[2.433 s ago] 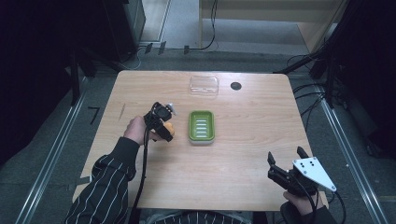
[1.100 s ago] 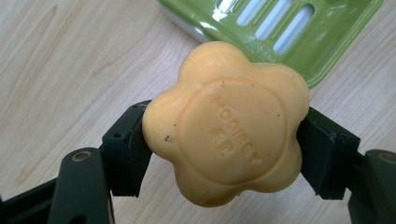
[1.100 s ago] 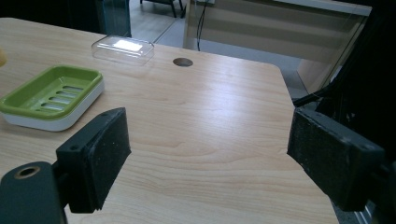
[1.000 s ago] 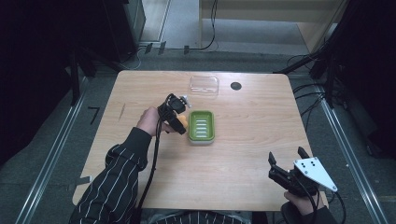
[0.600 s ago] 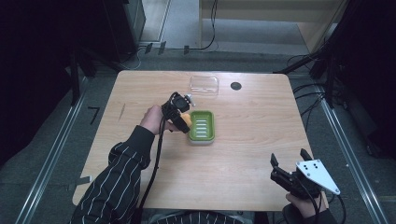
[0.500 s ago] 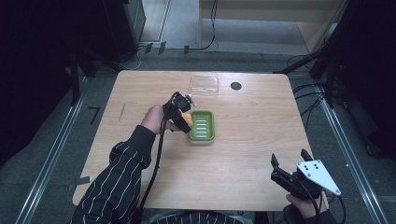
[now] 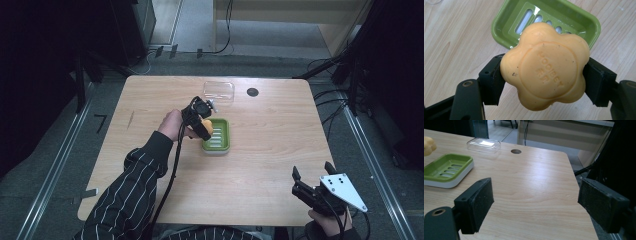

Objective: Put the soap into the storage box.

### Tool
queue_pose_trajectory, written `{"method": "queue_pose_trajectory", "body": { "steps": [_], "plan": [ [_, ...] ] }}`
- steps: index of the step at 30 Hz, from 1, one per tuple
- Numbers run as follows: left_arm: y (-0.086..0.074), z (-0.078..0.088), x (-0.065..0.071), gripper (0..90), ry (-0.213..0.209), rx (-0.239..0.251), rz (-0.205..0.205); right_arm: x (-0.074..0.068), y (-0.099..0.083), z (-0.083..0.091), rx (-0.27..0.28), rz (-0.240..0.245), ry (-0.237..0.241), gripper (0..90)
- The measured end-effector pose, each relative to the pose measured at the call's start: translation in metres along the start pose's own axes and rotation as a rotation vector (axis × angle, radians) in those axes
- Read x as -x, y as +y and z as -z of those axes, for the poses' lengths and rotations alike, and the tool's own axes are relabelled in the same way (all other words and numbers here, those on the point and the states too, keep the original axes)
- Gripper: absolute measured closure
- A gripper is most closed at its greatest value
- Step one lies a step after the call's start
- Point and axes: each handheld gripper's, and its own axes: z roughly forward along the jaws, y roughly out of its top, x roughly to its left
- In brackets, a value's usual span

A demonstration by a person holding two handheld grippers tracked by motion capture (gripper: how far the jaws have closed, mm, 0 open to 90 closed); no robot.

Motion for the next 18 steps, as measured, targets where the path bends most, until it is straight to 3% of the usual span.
{"method": "queue_pose_trajectory", "body": {
  "steps": [8, 18],
  "plan": [
    [0.012, -0.001, 0.005, 28.3, 0.001, 0.017, -0.024, 0.002, -0.001, 0.002, -0.001, -0.001, -0.008, 13.7],
    [0.023, -0.012, 0.01, 28.3, -0.005, 0.002, -0.05, 0.004, -0.002, 0.004, 0.0, -0.006, -0.019, 13.7]
  ]
}}
